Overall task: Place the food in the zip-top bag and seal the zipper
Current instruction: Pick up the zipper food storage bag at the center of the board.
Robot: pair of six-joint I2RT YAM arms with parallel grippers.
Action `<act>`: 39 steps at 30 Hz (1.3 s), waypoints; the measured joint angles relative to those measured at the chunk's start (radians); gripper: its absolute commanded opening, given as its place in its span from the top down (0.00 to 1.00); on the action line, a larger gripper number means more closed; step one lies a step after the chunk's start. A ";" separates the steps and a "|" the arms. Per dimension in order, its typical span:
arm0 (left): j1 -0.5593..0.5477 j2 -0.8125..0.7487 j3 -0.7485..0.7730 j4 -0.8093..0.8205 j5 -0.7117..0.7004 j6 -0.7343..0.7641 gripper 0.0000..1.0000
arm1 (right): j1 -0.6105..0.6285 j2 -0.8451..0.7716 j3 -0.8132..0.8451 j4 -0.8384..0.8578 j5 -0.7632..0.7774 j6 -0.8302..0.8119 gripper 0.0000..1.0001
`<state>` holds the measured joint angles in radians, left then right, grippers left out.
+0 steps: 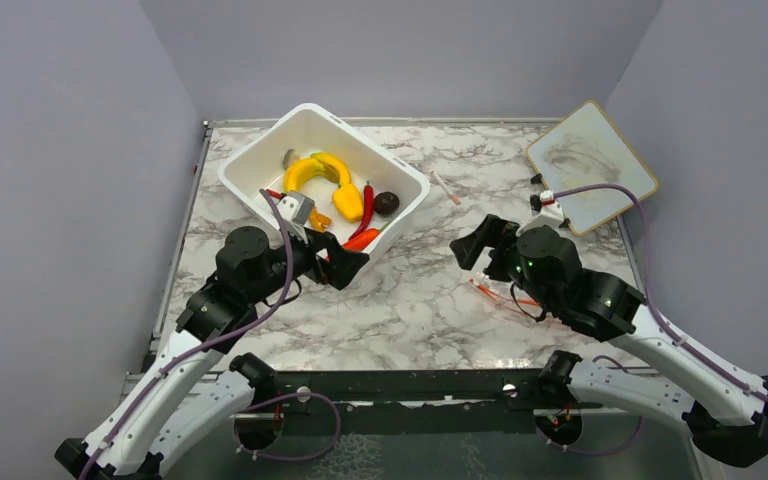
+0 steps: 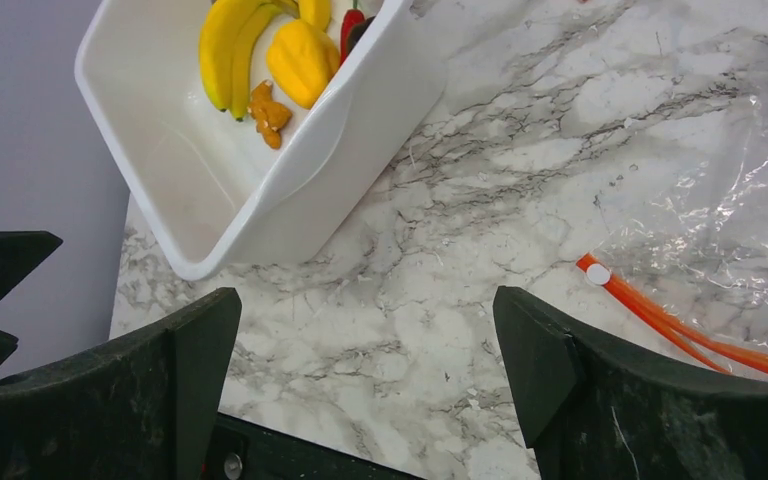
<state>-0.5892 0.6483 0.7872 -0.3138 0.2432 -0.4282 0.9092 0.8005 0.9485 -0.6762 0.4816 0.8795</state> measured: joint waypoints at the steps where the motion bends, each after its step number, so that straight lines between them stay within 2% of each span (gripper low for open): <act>1: 0.000 0.003 0.000 0.005 0.000 -0.001 0.01 | 0.000 0.000 0.000 -0.003 0.000 0.004 0.00; 10: 0.000 0.006 0.000 0.037 -0.008 0.005 0.01 | 0.000 0.009 -0.003 -0.045 0.039 0.064 0.01; 21: 0.000 -0.002 -0.067 0.052 -0.057 0.034 0.01 | 0.000 0.152 0.063 -0.411 0.220 0.468 0.12; 28: 0.000 -0.008 -0.104 0.060 -0.077 0.058 0.01 | -0.015 0.317 0.080 -0.527 0.275 0.585 0.18; 31: 0.000 -0.014 -0.117 0.059 -0.078 0.064 0.01 | -0.062 0.366 0.079 -0.540 0.275 0.592 0.21; 36: 0.000 -0.037 -0.120 0.061 -0.080 0.071 0.01 | -0.219 0.380 0.006 -0.440 0.245 0.519 0.39; 39: 0.000 -0.062 -0.129 0.064 -0.080 0.072 0.01 | -0.267 0.384 -0.051 -0.410 0.225 0.520 0.48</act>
<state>-0.5892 0.5865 0.6586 -0.2497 0.1631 -0.3565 0.6426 1.1843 0.8978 -1.0863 0.7071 1.3998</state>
